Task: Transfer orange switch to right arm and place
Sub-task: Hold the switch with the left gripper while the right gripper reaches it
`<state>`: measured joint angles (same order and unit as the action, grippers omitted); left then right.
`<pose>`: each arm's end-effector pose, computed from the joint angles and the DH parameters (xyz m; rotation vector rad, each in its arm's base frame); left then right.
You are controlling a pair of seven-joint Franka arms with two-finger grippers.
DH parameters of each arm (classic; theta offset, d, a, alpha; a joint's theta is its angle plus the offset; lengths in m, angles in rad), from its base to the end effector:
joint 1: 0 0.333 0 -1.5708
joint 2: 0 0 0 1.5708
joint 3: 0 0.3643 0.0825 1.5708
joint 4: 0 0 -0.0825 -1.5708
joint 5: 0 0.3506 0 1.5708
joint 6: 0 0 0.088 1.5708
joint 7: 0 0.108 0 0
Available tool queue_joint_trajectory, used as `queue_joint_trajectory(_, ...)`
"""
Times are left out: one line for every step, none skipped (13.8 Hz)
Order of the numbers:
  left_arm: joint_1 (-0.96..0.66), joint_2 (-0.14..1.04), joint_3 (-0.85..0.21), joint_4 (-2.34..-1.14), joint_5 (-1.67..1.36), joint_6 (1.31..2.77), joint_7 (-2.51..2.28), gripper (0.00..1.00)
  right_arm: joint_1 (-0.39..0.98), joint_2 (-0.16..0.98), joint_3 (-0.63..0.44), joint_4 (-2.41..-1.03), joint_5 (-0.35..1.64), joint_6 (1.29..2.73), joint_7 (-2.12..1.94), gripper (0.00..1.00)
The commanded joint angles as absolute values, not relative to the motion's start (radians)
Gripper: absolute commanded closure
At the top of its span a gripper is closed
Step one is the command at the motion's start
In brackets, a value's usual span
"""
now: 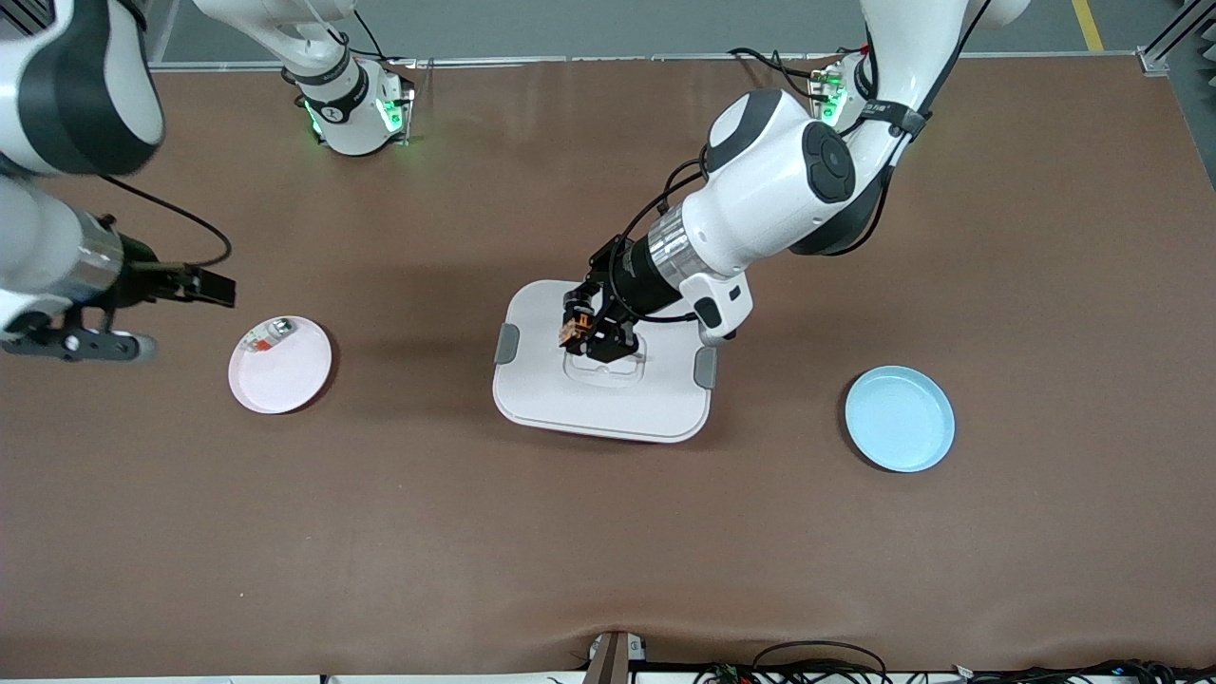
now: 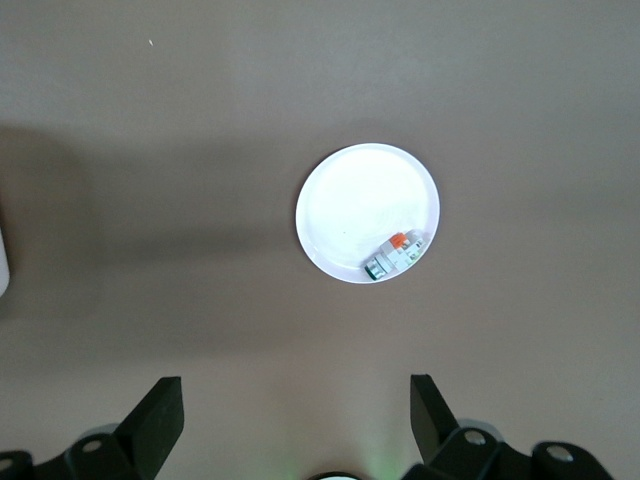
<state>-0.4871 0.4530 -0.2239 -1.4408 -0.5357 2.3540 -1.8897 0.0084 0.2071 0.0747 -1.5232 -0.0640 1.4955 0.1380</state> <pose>0.5622 -0.4463 0.5425 1.8189 1.7273 -0.5354 0.5742 0.0359 0.5732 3.0467 -0.0792 -0.3481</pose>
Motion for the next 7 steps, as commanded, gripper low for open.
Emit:
queue_joint_trajectory(-0.495,0.459,-0.216,-1.419,-0.511,2.359,-1.916,0.77,0.011,0.184,0.074,-1.497,-0.072,1.473,0.127,0.00)
queue_joint_trajectory(-0.495,0.460,-0.216,-1.419,-0.511,2.359,-1.916,0.77,0.008,0.169,0.077,-1.505,-0.049,1.474,0.130,0.00)
queue_joint_trajectory(-0.495,0.460,-0.216,-1.419,-0.509,2.359,-1.916,0.77,0.006,0.164,0.069,-1.508,0.068,1.483,0.143,0.00)
queue_joint_trajectory(-0.495,0.460,-0.216,-1.419,-0.509,2.359,-1.916,0.77,-0.006,0.160,0.058,-1.515,0.189,1.500,0.162,0.00)
queue_joint_trajectory(-0.495,0.462,-0.216,-1.419,-0.509,2.359,-1.916,0.77,-0.009,0.149,0.060,-1.531,0.256,1.525,0.226,0.00)
queue_joint_trajectory(-0.497,0.462,-0.216,-1.419,-0.509,2.359,-1.916,0.77,0.000,0.138,0.069,-1.540,0.288,1.560,0.286,0.00)
queue_joint_trajectory(-0.497,0.465,-0.216,-1.419,-0.509,2.361,-1.916,0.77,0.021,0.127,0.072,-1.558,0.340,1.595,0.305,0.00)
